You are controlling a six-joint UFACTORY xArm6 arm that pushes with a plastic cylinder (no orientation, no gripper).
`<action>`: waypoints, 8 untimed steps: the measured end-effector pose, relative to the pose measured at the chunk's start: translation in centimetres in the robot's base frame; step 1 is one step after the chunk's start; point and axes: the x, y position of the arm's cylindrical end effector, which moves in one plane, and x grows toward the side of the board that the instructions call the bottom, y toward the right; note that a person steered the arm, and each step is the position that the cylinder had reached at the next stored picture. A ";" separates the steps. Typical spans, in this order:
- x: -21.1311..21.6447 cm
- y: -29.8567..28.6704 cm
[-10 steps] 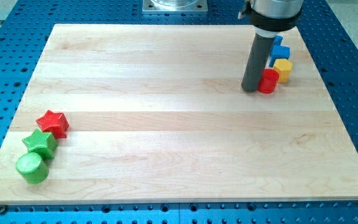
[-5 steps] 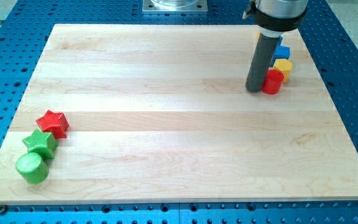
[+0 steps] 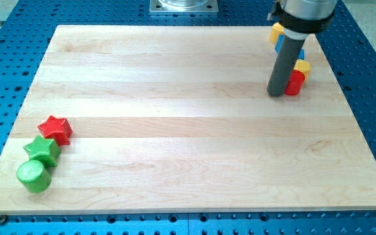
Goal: Push the red circle below the yellow hexagon
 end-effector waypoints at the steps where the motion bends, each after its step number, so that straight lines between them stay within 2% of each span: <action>1: -2.6 -1.9; 2: -4.3 -0.9; 5: -2.4 1.0; 7: 0.4 1.5; 8: 1.6 -4.0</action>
